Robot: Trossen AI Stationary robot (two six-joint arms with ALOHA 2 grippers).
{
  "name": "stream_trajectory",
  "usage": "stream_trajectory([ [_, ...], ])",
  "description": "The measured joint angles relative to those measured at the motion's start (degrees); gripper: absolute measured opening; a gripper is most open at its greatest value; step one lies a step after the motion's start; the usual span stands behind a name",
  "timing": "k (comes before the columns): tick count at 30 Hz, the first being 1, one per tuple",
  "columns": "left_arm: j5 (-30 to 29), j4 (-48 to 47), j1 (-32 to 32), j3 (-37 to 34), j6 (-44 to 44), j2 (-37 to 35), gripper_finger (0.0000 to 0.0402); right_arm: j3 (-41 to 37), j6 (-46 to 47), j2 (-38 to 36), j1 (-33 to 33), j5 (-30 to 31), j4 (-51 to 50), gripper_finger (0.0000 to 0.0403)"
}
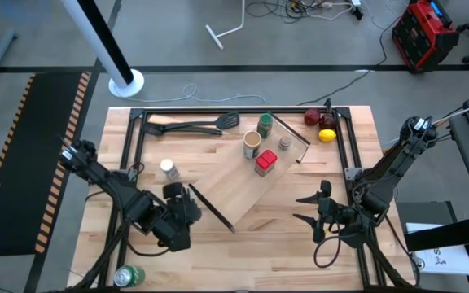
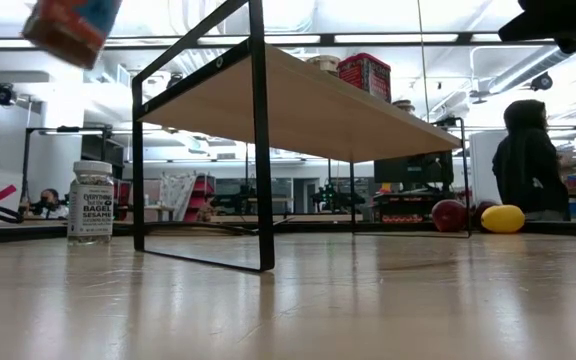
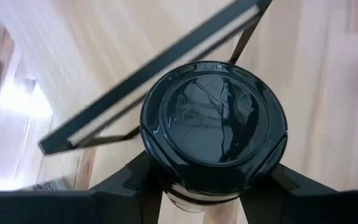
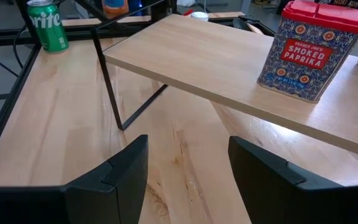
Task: Shelf spices
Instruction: Remove the orange seasoning bottle from the shelf
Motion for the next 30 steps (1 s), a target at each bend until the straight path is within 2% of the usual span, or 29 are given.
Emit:
stream_trajectory([
  [8, -0.5, 2.7, -1.8, -11.2, -7.6, -7.8, 0.0153, 0.0, 0.1, 0.0, 0.0, -0.3, 0.0, 0.0199],
  [19, -3.1, 26.5, -2.9, -39.7, -16.1, -24.6, 0.0153, 0.0, -0.2, 0.0, 0.0, -0.3, 0.0, 0.0199],
  [24, -5.1, 32.6, -2.9, -48.5, -19.5, -27.6, 0.0153, 0.0, 0.0, 0.0, 0.0, -0.3, 0.1, 0.0199],
  [30, -8.6, 34.2, -2.9, -53.0, -22.5, -27.7, 0.0153, 0.0, 0.0, 0.0, 0.0, -0.3, 0.5, 0.0199],
])
